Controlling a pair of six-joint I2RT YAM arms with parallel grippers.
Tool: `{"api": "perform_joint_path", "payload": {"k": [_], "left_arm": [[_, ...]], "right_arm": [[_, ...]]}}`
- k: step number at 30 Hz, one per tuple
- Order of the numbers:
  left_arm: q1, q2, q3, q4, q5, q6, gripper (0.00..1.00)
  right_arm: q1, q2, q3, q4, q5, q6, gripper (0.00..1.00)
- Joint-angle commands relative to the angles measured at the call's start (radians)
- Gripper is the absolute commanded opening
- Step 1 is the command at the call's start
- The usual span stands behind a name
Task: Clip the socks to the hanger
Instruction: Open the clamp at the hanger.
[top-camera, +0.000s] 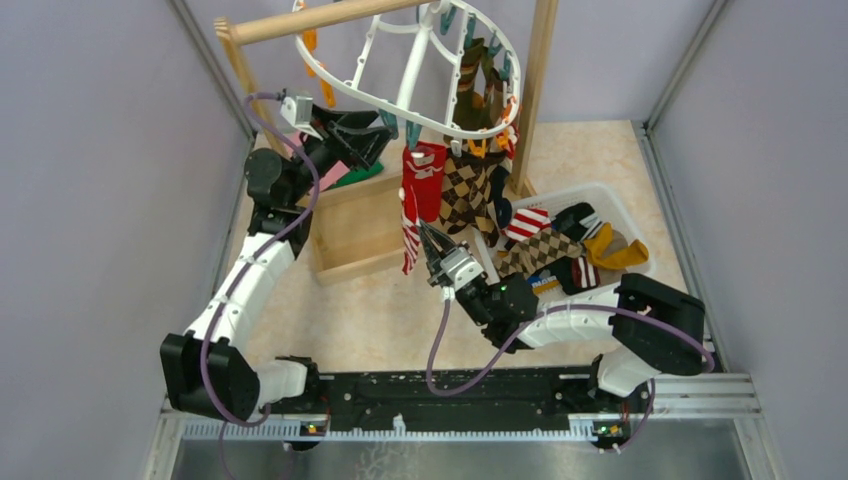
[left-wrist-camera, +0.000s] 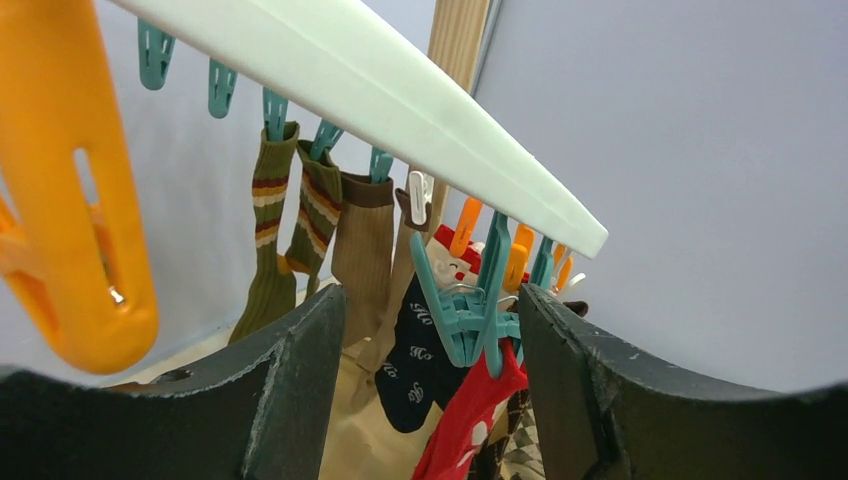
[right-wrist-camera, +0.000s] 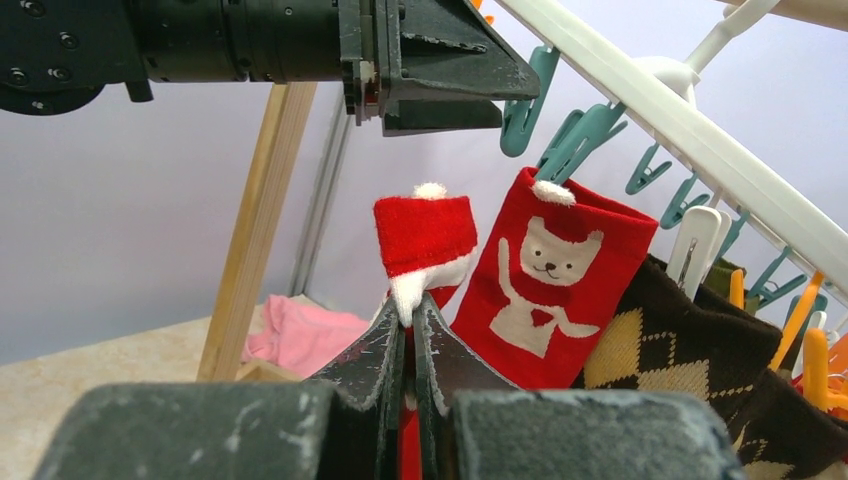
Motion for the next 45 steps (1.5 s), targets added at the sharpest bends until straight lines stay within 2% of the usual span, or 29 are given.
{"api": "perform_joint_path", "payload": {"k": [1, 33, 39, 45], "left_arm": [[0.0, 0.015, 0.057, 0.08, 0.044, -0.002, 0.69], [-0.059, 0.09, 0.149, 0.06, 0.008, -0.005, 0.57], [-0.066, 0.095, 0.158, 0.057, 0.011, -0.004, 0.46], [-0.072, 0.09, 0.158, 0.048, 0.0, -0.006, 0.23]], "right_arm": [[-0.01, -0.032, 0.001, 0.133, -0.017, 0.028, 0.0], [-0.021, -0.04, -0.001, 0.132, -0.026, 0.035, 0.0], [-0.021, -0.038, 0.001, 0.127, -0.023, 0.032, 0.0], [-0.02, -0.038, 0.018, 0.106, -0.002, 0.024, 0.0]]}}
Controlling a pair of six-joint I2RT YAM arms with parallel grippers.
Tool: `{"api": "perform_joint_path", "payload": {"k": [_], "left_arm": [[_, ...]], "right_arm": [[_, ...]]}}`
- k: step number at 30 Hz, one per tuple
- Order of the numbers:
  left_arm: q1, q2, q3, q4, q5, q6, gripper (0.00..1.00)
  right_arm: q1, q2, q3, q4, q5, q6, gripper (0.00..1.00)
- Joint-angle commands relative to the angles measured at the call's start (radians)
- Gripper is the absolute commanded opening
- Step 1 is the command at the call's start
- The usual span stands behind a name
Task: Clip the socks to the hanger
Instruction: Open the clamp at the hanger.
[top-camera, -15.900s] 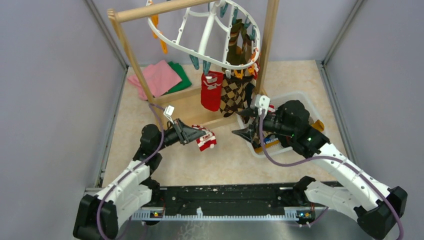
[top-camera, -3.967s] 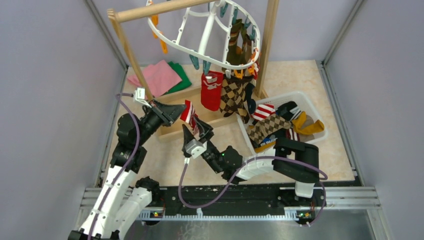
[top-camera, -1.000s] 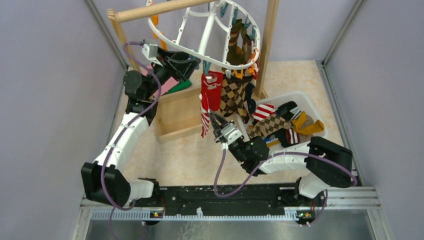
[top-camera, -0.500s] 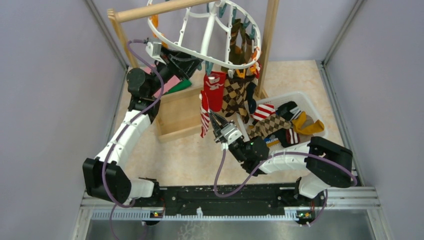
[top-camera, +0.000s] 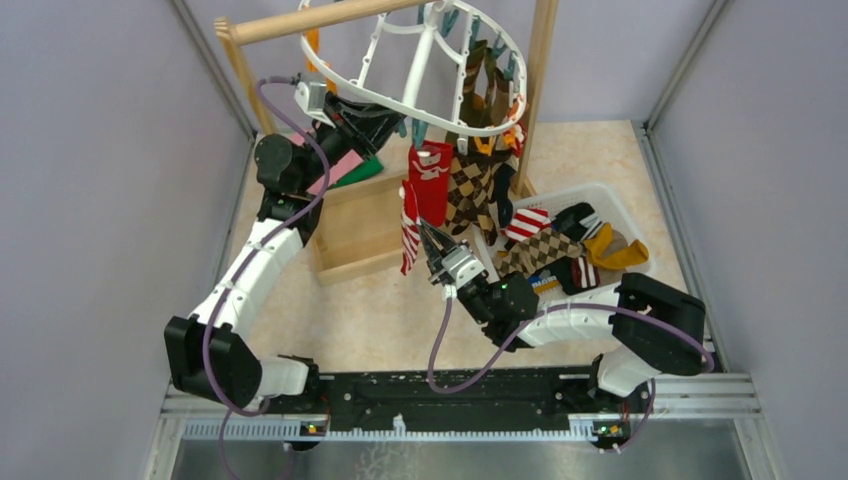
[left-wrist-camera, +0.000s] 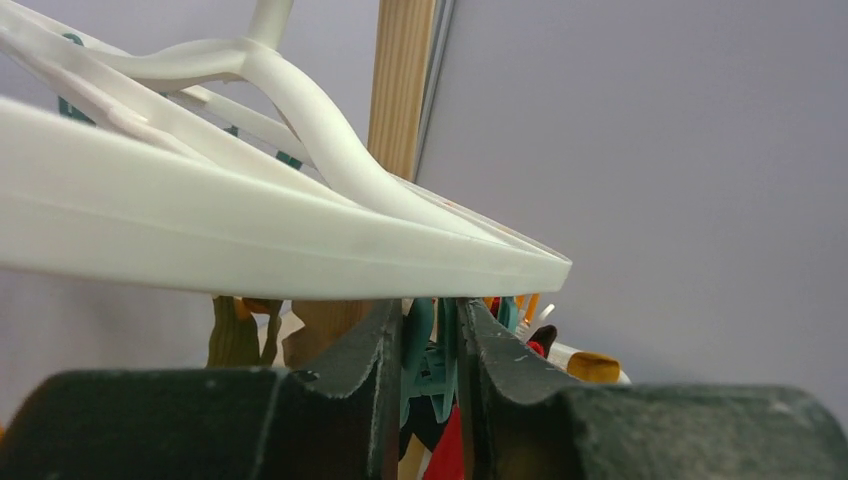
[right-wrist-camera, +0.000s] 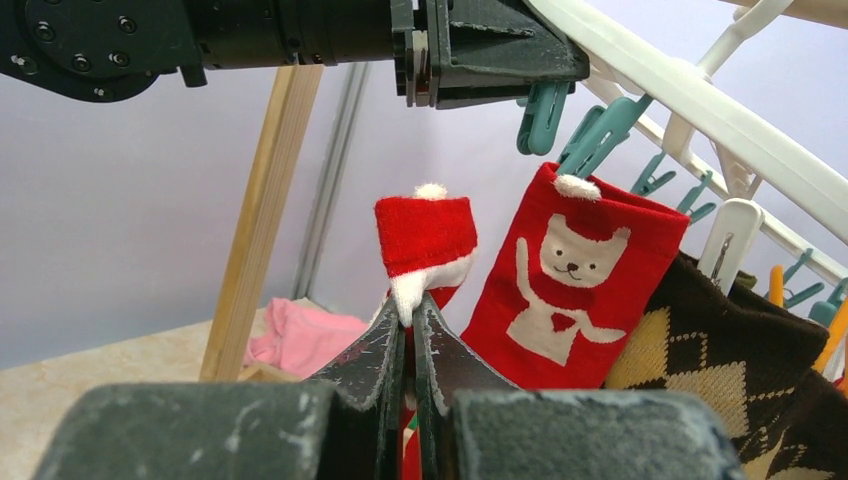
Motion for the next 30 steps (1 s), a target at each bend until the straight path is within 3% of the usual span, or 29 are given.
{"api": "perform_joint_path", "payload": {"k": [1, 9, 22, 30], "left_arm": [[-0.006, 0.002, 0.04, 0.027, -0.023, 0.009, 0.21], [-0.027, -0.028, 0.033, -0.021, -0.09, 0.028, 0.07], [-0.037, -0.055, 0.028, -0.071, -0.157, 0.023, 0.06], [-0.04, -0.057, 0.025, -0.072, -0.165, 0.008, 0.06]], "right_arm": [[-0.007, -0.036, 0.024, 0.1, 0.019, 0.003, 0.0], [0.0, 0.017, 0.137, 0.059, 0.113, -0.074, 0.0], [0.021, 0.215, 0.327, 0.129, 0.275, -0.173, 0.0], [0.026, 0.334, 0.395, 0.211, 0.259, -0.241, 0.0]]}}
